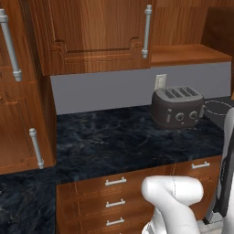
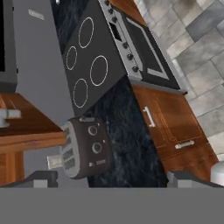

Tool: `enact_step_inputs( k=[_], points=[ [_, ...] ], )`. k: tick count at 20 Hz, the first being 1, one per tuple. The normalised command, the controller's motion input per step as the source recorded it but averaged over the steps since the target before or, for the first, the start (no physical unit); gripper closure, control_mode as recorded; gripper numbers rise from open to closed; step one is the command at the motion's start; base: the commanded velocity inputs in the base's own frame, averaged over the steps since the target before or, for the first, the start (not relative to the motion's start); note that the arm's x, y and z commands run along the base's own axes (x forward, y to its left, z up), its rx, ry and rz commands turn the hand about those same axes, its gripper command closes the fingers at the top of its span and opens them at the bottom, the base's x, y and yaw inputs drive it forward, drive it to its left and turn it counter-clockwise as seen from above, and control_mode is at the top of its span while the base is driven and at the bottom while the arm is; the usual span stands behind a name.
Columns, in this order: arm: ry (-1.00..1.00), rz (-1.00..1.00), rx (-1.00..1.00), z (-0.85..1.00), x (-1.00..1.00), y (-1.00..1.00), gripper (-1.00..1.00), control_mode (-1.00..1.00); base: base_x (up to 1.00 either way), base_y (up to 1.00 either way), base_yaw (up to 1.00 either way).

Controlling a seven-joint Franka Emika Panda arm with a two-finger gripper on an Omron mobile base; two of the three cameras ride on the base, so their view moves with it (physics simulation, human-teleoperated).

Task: Close all open cabinet doors.

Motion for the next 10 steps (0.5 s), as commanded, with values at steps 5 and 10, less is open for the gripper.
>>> enact_step_inputs(
  k=[5,10],
  points=[
    [0.0,-0.23,0.1,0.01,-0.51,-0.3,-1.0,-1.0,0.0,0.0,0.0],
    [0.02,-0.33,0.07,0.0,-0.33,-0.31,-1.0,-1.0,0.0,0.0,0.0]
  ],
)
